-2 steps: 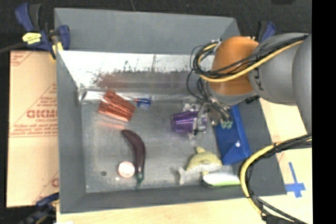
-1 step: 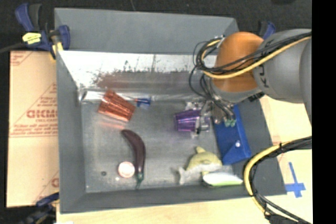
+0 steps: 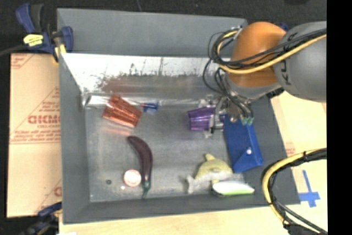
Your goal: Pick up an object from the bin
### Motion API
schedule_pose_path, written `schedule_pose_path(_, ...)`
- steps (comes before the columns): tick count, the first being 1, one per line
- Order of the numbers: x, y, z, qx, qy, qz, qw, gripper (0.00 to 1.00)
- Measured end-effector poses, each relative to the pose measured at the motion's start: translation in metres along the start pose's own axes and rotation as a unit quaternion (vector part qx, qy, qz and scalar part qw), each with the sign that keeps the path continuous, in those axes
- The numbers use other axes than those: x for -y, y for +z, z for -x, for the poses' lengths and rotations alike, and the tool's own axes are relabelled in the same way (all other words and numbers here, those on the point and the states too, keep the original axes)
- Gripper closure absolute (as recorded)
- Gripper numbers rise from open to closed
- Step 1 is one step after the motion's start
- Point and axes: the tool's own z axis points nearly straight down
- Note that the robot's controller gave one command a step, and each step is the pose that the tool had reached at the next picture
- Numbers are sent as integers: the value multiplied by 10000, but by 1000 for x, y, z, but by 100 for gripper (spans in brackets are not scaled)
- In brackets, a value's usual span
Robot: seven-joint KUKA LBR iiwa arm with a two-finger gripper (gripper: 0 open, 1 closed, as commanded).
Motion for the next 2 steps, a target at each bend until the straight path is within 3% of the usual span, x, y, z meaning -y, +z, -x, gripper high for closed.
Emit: schedule_pose_path(2, 1, -56, 1, 26, 3, -9, 10000, 100)
